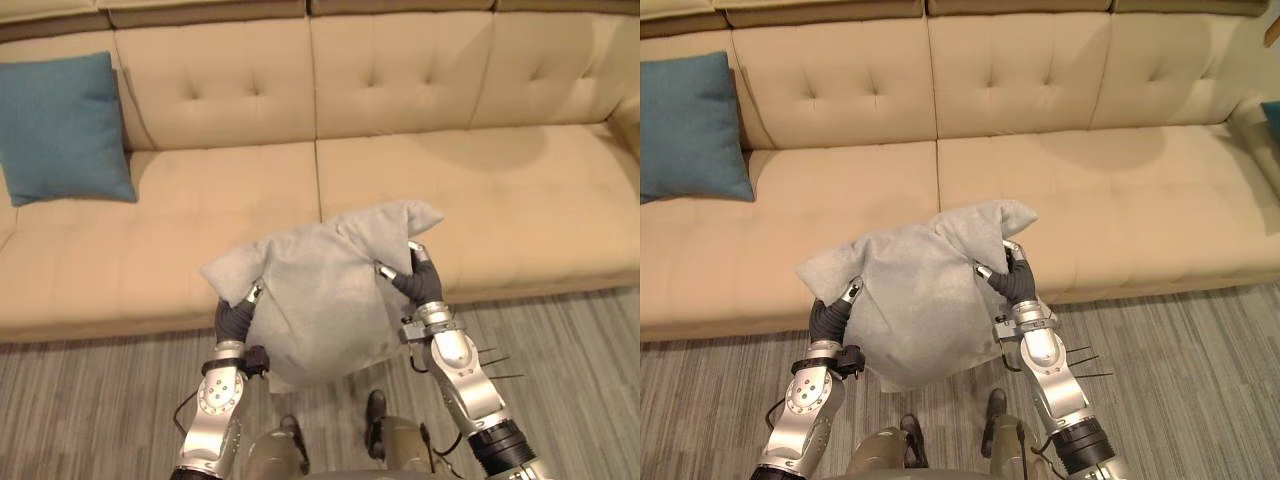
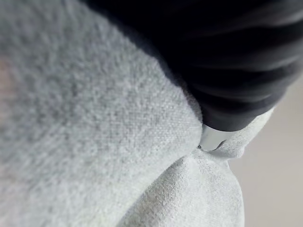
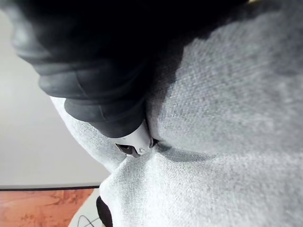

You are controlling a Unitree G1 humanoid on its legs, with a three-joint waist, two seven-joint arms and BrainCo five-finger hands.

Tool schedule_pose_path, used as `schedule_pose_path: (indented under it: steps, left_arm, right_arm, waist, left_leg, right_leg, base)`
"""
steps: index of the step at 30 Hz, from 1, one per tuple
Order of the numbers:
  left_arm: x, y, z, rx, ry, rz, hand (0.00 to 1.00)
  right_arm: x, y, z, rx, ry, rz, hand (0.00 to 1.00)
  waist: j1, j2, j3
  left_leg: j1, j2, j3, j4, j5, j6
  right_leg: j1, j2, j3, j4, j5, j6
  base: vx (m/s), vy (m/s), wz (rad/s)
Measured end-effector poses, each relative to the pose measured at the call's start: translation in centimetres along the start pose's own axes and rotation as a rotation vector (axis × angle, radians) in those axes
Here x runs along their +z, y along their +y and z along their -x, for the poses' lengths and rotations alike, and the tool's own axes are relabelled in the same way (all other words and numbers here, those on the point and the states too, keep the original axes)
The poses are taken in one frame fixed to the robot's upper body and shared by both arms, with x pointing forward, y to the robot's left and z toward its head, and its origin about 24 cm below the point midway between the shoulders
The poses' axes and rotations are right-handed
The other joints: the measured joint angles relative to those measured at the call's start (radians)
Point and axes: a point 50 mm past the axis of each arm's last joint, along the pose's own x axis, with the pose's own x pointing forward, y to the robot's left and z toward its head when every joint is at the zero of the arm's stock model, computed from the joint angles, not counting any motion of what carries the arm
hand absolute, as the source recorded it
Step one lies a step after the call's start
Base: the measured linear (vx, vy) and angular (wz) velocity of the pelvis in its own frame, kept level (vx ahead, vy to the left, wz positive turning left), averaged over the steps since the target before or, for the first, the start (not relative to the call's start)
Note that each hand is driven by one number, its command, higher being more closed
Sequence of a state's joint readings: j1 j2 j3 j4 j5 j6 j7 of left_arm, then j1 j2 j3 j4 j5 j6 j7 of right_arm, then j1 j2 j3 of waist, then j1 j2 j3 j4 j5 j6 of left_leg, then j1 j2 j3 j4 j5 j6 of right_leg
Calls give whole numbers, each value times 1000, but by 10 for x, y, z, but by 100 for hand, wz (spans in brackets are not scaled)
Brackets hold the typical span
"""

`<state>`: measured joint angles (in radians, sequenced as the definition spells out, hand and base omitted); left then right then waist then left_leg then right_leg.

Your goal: Pick up cushions and gather them together orderly.

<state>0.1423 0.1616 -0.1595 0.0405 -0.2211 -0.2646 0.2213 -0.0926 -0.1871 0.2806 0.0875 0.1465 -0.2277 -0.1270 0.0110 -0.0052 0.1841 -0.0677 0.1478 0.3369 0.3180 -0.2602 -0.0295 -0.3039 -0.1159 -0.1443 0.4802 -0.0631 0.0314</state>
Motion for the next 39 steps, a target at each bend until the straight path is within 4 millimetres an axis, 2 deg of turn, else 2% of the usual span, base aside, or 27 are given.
schedule_pose_path:
  steps: [2,3,4,6,7,8,9,10,11,12,13,14,16,17,18,20,22,23,24,25,26,29,32,34,35,38,39]
  left_arm:
    - [0,-1,0,-8,1,-11,100]
    - [0,0,0,-12,1,-26,100]
    - [-1,1,0,-12,4,-30,100]
    - [0,1,1,-14,2,-37,100]
    - [0,2,0,-17,1,-45,100]
    - [0,2,0,-18,1,-48,100]
    - [0,3,0,-28,1,-61,100]
    - [0,3,1,-41,6,-73,100]
    - [-2,1,1,-51,18,-73,100]
    - [-7,-7,4,-62,42,-55,100]
    - [-8,-10,4,-73,46,-49,100]
    - [-8,-12,4,-82,43,-43,100]
    - [-9,-15,-1,-103,45,-41,100]
    - [-11,-16,-2,-107,51,-42,100]
    - [-12,-18,-3,-111,57,-38,100]
    - [-12,-19,-5,-120,57,-32,100]
    - [-10,-19,-7,-120,46,-32,100]
    - [-8,-21,-10,-126,37,-30,100]
    - [-7,-22,-11,-130,33,-28,100]
    - [-6,-24,-12,-133,29,-23,100]
    - [-4,-23,-16,-140,17,-41,100]
    - [3,-20,-22,-138,-11,-62,100]
    - [18,-20,-37,-105,-77,-69,100]
    - [47,-22,-61,-80,-194,-96,100]
    - [50,-22,-63,-78,-205,-97,100]
    - [98,-30,-102,-37,-370,-147,100]
    - [121,-35,-117,-11,-444,-172,100]
  right_arm:
    - [-4,-1,1,-2,17,5,100]
    - [-6,-1,1,-3,28,6,100]
    - [-9,-1,1,-3,40,7,100]
    - [-13,-1,2,2,62,16,100]
    - [-14,-2,3,13,70,29,100]
    - [-14,-3,3,15,72,32,100]
    - [-15,-4,3,24,76,44,100]
    - [-17,-5,6,27,84,61,100]
    - [-19,-7,8,24,96,69,100]
    - [-22,-14,12,17,116,91,100]
    - [-24,-18,14,4,133,97,100]
    - [-24,-19,13,0,135,106,100]
    - [-22,-24,13,-14,131,114,100]
    - [-22,-25,13,-21,129,115,100]
    - [-20,-27,12,-30,120,114,100]
    - [-12,-28,9,-34,84,112,100]
    - [-7,-27,6,-33,59,111,100]
    - [-5,-29,4,-43,50,111,100]
    - [-4,-31,4,-48,49,113,100]
    - [-4,-33,4,-52,47,118,100]
    - [-6,-29,4,-64,52,93,100]
    - [-3,-23,0,-75,37,76,100]
    - [11,-16,-15,-88,-31,82,100]
    - [39,-11,-46,-116,-145,82,100]
    - [42,-11,-49,-118,-153,83,100]
    - [82,-13,-86,-176,-285,107,100]
    - [102,-13,-99,-204,-344,110,100]
  waist:
    - [2,0,0]
    - [1,-2,1]
    - [1,-2,0]
    - [-8,8,3]
    - [-17,7,3]
    - [-21,7,3]
    - [-32,3,1]
    - [-48,-10,-2]
    - [-57,-12,-3]
    - [-61,30,-2]
    - [-67,48,-9]
    - [-71,50,-10]
    - [-43,52,-10]
    - [-44,54,-10]
    - [-48,53,-10]
    - [-46,54,-11]
    - [-41,54,-11]
    - [-37,56,-11]
    - [-37,68,-15]
    - [-38,99,-20]
    - [-41,87,-22]
    - [-39,83,-20]
    - [-22,83,-20]
    - [-22,81,-19]
    - [-22,81,-19]
    - [-22,62,5]
    - [-23,56,20]
  left_leg:
    - [34,-25,-3,19,-39,14]
    - [49,-40,-10,31,-65,39]
    - [54,-46,-14,33,-71,45]
    - [59,-45,-37,28,-83,39]
    - [61,-44,-57,9,-87,32]
    - [62,-45,-62,4,-87,32]
    - [67,-48,-75,-7,-87,10]
    - [83,-59,-98,-1,-101,-24]
    - [99,-61,-114,3,-115,-40]
    - [131,-28,-126,-4,-126,-63]
    - [105,-2,-145,68,-111,-91]
    - [37,38,-161,224,-68,-136]
    - [-94,119,-138,526,52,-128]
    - [-112,135,-131,572,48,-125]
    - [-134,143,-106,611,31,-103]
    - [-169,146,-60,564,0,-51]
    - [-210,139,-64,482,-7,-40]
    - [-231,118,-64,316,6,-48]
    - [-218,111,-63,177,63,-58]
    - [-210,118,-64,67,192,-62]
    - [-191,95,-60,37,165,-60]
    - [-167,34,-42,-37,183,-41]
    - [-184,17,-25,-73,195,-23]
    - [-238,11,-12,-96,218,-13]
    - [-243,11,-11,-99,221,-14]
    - [-285,13,-10,-112,252,-15]
    - [-306,20,-13,-112,265,-15]
  right_leg:
    - [-53,-43,12,180,-2,3]
    - [-92,-78,11,274,9,-8]
    - [-114,-90,4,306,-5,-20]
    - [-131,-79,-11,204,-62,-11]
    - [-138,-55,3,14,-32,16]
    - [-138,-49,9,-36,-19,24]
    - [-133,-24,32,-207,55,58]
    - [-121,-17,73,-295,106,49]
    - [-118,-12,103,-276,180,35]
    - [-124,9,95,-203,169,30]
    - [-123,23,70,-165,126,6]
    - [-111,39,55,-149,106,-11]
    - [-37,76,51,-199,87,-41]
    - [-9,80,51,-223,87,-42]
    - [45,80,55,-269,88,-43]
    - [117,77,71,-335,89,-42]
    - [137,70,79,-357,92,-36]
    - [141,55,82,-363,98,-26]
    - [141,55,82,-365,101,-20]
    - [146,74,80,-374,103,-7]
    - [156,59,90,-397,102,22]
    - [157,7,95,-416,113,38]
    - [121,-2,122,-435,126,45]
    - [55,4,138,-453,160,35]
    - [49,5,140,-454,163,35]
    - [3,8,147,-463,184,41]
    - [-17,11,146,-464,200,34]
  base:
    - [-20,50,8]
    - [-4,33,8]
    - [45,22,14]
    - [115,-19,29]
    - [127,-32,33]
    - [221,-86,45]
    - [342,-170,53]
    - [435,-229,66]
    - [410,-229,56]
    - [370,-146,44]
    - [471,-191,26]
    - [575,-228,6]
    - [511,-230,-27]
    - [426,-129,-21]
    - [392,-65,-8]
    - [378,3,-17]
    - [220,98,-19]
    - [194,160,-17]
    - [182,178,-18]
    - [168,216,-11]
    - [161,215,5]
    - [102,181,11]
    - [-16,82,-13]
    - [-79,36,-20]
    - [-89,24,-24]
    - [-110,-10,-6]
    - [-153,-35,2]
